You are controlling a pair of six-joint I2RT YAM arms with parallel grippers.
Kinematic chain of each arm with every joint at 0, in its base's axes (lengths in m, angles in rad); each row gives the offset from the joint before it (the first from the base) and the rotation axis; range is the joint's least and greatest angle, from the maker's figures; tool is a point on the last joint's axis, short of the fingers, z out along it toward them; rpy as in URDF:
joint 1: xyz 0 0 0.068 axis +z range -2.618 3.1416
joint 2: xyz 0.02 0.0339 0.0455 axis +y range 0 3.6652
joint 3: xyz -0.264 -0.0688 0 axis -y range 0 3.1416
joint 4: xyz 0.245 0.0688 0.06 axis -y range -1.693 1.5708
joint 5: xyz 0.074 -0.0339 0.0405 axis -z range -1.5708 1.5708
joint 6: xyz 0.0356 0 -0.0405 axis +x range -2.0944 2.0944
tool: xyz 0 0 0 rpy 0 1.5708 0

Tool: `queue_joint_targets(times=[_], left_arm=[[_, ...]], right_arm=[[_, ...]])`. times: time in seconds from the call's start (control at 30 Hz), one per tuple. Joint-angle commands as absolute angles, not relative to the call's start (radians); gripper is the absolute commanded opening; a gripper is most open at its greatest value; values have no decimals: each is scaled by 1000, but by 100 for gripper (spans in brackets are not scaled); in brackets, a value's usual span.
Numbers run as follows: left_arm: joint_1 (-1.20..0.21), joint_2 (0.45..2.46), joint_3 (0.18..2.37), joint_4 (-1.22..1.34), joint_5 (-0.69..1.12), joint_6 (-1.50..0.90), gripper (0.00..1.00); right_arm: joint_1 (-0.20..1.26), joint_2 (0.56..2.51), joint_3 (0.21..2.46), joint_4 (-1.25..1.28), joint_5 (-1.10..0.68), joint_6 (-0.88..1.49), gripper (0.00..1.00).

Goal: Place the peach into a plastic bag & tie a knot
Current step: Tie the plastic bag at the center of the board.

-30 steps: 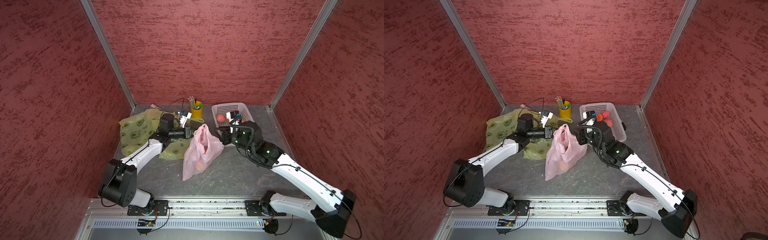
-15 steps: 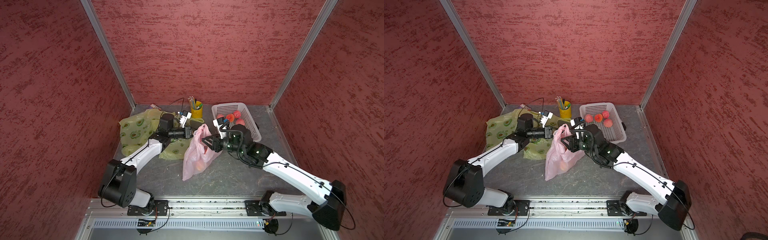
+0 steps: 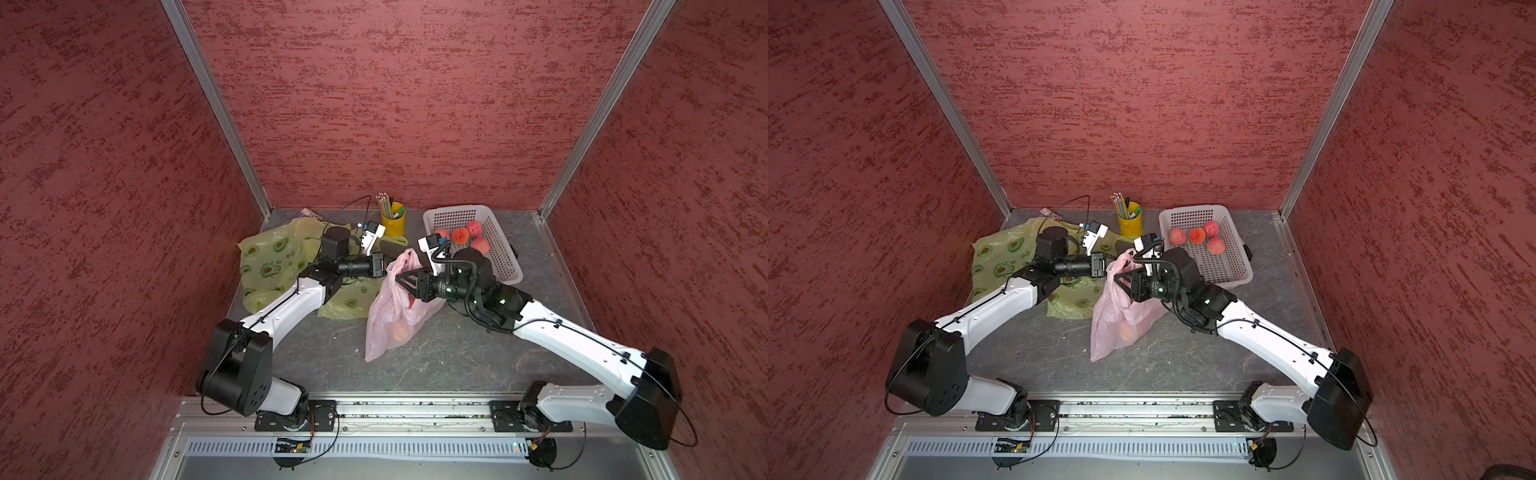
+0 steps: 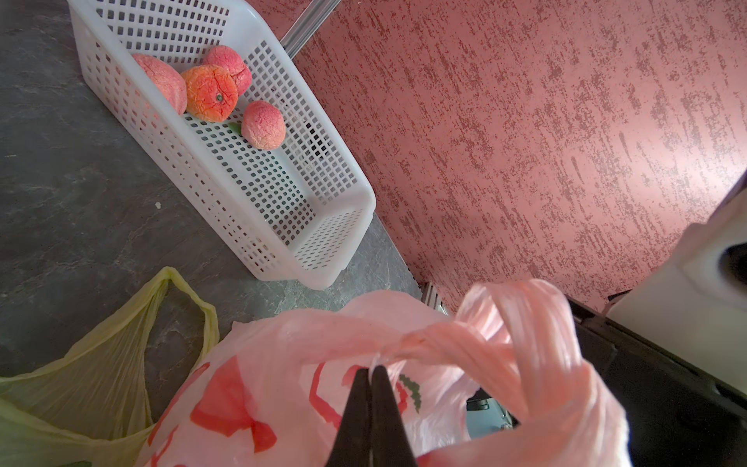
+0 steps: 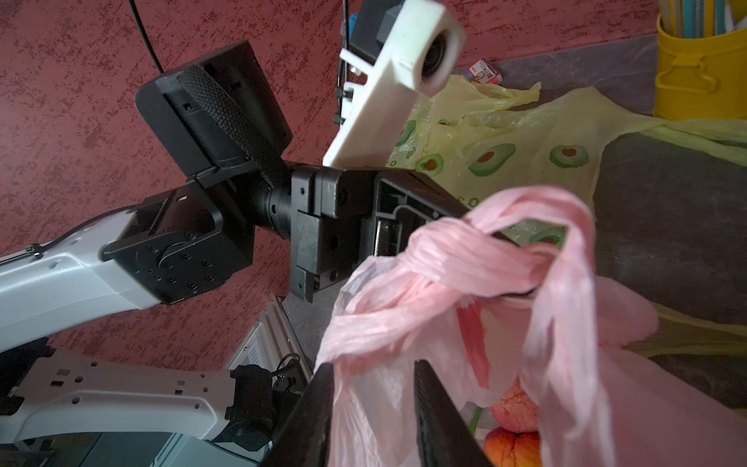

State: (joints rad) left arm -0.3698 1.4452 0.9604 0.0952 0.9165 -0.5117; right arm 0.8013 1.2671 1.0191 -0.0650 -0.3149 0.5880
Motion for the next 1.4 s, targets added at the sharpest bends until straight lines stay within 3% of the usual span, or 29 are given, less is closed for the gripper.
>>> queue_joint_targets(times=[0.0, 0.27, 0.57, 1.17, 1.23, 1.37], left_arm=[[-389, 1418, 994, 42, 887, -469, 0], [-469, 1375, 1065, -151, 755, -371, 0], [-488, 1348, 1071, -166, 741, -373, 0], [-448, 1356, 1038, -108, 777, -405, 0], [-445, 1356, 1037, -109, 781, -405, 0], [-442, 1356, 1035, -109, 785, -405, 0]], right_arm=[[805, 1273, 1011, 0, -324, 617, 36], [805, 1286, 1013, 5, -309, 634, 38], [805, 1280, 1002, 0, -302, 646, 38], [805, 1129, 984, -140, -252, 637, 72], [805, 1102, 972, -158, -230, 639, 67], [805, 1056, 924, -158, -222, 652, 43]])
